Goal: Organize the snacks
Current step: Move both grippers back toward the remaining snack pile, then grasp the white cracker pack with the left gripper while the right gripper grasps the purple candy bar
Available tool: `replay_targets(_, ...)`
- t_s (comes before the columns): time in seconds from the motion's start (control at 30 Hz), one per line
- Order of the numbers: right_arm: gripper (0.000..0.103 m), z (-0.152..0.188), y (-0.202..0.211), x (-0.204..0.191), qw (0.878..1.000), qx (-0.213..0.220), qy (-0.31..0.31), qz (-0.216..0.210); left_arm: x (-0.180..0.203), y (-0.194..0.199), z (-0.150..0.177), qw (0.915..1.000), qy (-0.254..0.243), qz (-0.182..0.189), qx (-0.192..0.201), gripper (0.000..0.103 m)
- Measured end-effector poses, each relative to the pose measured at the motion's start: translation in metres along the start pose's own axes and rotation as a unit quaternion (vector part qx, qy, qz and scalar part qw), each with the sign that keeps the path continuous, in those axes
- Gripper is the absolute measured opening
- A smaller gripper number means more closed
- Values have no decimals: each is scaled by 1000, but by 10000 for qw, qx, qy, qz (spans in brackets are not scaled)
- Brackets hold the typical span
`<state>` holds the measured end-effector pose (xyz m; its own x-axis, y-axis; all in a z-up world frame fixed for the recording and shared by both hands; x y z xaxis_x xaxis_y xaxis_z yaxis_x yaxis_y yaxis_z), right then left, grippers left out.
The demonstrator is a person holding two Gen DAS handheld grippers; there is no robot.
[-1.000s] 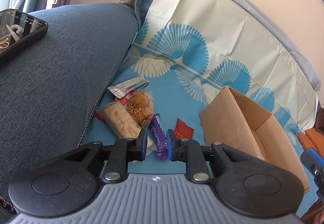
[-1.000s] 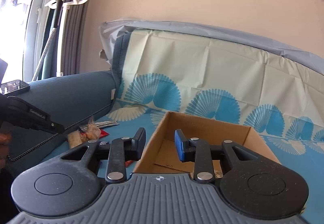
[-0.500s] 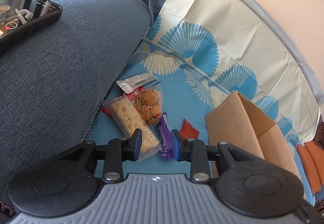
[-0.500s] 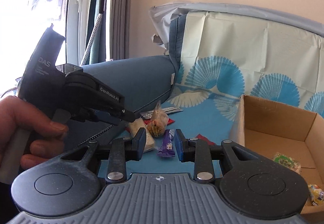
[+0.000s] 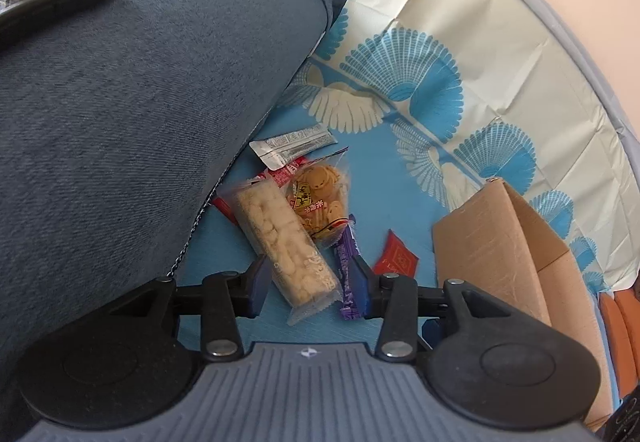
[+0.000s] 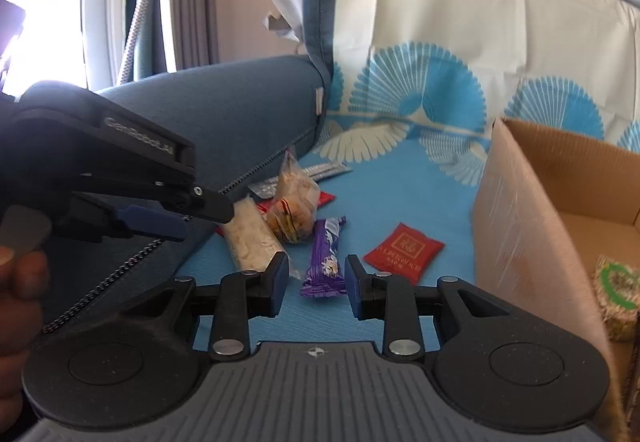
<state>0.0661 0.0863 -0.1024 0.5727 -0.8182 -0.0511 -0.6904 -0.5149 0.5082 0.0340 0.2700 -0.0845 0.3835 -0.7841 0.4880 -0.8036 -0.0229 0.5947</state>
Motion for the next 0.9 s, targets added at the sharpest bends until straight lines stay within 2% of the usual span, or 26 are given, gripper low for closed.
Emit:
replay_targets(0.27, 32, -4, -40, 9, 9992, -243, -330, 37, -1, -33, -5, 9994, 32, -329, -83, 65)
replay_targets(0.5, 33, -5, -68, 7, 9976, -552, -407, -2, -8, -61, -6, 9980, 167, -597, -152, 68)
replay_targets(0.9, 33, -3, -85, 1, 9970, -705, -291, -103, -1, -82, 1, 9955, -248, -877, -246, 73)
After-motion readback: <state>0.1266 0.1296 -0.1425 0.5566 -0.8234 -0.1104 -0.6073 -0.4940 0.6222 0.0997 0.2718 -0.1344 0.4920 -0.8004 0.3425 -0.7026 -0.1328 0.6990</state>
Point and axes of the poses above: each gripper's, at about its wrist camera, not at the fingertips, and y roughly against the way its jaws point, x to its right, z to its underside, the point moved 2 cm from there along -y, roughly the way its jaws point, and after that the axes turned 6 degrees about z, right-handed, at the moved point
